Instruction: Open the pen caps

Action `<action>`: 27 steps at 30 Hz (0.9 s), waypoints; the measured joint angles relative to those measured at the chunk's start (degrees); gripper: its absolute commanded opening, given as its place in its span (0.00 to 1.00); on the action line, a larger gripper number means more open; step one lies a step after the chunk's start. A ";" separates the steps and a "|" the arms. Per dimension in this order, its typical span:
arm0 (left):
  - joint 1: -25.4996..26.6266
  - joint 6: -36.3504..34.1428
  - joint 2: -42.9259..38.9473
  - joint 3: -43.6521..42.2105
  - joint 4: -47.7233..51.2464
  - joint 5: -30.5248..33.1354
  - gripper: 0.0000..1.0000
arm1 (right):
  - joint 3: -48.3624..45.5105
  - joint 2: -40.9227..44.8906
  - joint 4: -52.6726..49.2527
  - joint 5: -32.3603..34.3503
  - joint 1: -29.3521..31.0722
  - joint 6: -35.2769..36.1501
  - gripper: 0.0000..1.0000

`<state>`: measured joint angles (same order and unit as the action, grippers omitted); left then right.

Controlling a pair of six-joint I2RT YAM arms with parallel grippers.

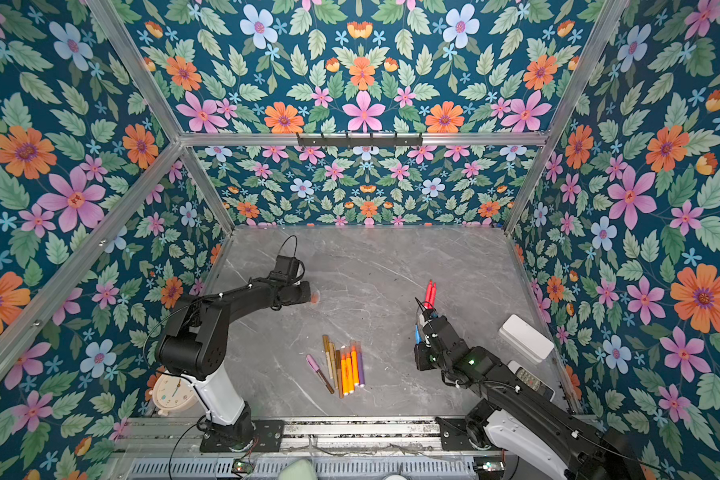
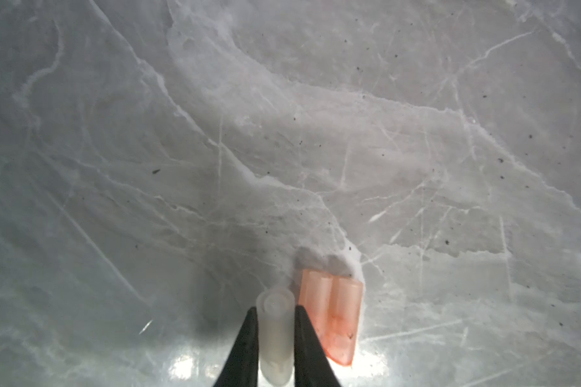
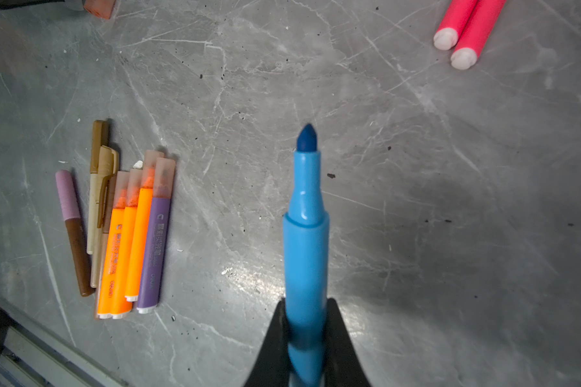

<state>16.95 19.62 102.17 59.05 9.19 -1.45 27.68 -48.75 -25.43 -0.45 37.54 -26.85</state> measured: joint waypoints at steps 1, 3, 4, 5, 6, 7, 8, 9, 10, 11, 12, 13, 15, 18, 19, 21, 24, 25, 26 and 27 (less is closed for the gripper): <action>0.00 0.02 -0.02 0.00 0.02 0.00 0.22 | 0.00 0.00 0.00 0.00 0.00 0.00 0.00; 0.00 0.02 -0.07 0.00 0.00 0.00 0.24 | 0.00 0.00 0.00 0.00 0.00 0.00 0.00; 0.00 0.00 -0.07 0.00 0.00 0.00 0.24 | 0.00 -0.02 0.00 0.00 0.00 0.02 0.00; 0.00 0.02 -0.07 0.00 0.00 0.00 0.24 | 0.00 -0.04 0.00 0.00 0.00 0.02 0.00; 0.00 0.02 -0.07 0.00 0.02 0.00 0.25 | 0.00 -0.04 0.00 0.00 0.00 0.02 0.00; 0.00 0.02 -0.07 0.02 0.00 0.00 0.26 | 0.00 -0.04 0.00 0.00 0.00 0.02 0.00; 0.00 0.02 -0.07 0.02 0.00 0.00 0.28 | 0.00 -0.04 0.00 0.00 0.00 0.02 0.00; 0.00 0.02 -0.07 0.02 0.00 0.00 0.29 | 0.00 -0.09 0.00 0.00 0.00 0.02 0.00; 0.00 0.02 -0.07 0.02 0.00 0.00 0.29 | 0.00 -0.13 0.00 -0.02 0.00 0.02 0.00; 0.00 0.02 -0.07 0.02 0.00 0.00 0.29 | 0.00 -0.15 0.00 -0.02 0.00 0.02 0.00; 0.00 0.02 -0.07 0.02 -0.02 0.00 0.29 | 0.00 -0.20 0.00 -0.02 0.00 0.02 0.00; 0.00 0.02 -0.07 0.02 -0.07 0.02 0.29 | 0.02 -0.22 0.00 -0.02 0.00 0.02 0.00; 0.00 0.02 -0.07 0.02 -0.15 0.02 0.29 | 0.02 -0.35 0.00 -0.02 0.00 0.02 0.00; 0.00 0.04 -0.44 -0.07 -0.20 0.04 0.29 | 0.02 -0.57 0.00 -0.02 0.00 0.02 0.00; 0.00 0.07 -0.76 -0.24 -0.28 0.11 0.28 | 0.02 -0.59 0.00 -0.04 0.00 0.02 0.00; -0.02 0.39 -2.16 -1.07 -0.70 0.55 0.23 | 0.02 -0.63 0.00 -0.04 0.00 0.02 0.00; -0.07 1.38 -4.39 -2.54 -1.70 1.99 0.09 | 0.04 -0.63 0.02 -0.04 0.00 0.02 0.00; -0.11 1.57 -4.85 -2.84 -1.95 2.67 0.04 | 0.04 -0.66 0.00 -0.04 0.00 0.02 0.00; -0.22 1.77 -5.18 -3.13 -2.19 3.32 0.00 | 0.04 -0.66 0.00 -0.04 0.00 0.02 0.00; -0.42 2.14 -5.35 -3.39 -2.40 3.85 0.00 | 0.04 -0.63 0.00 -0.04 0.00 0.02 0.00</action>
<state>16.53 21.76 96.82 55.66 6.79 2.39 27.73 -49.39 -25.43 -0.49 37.54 -26.83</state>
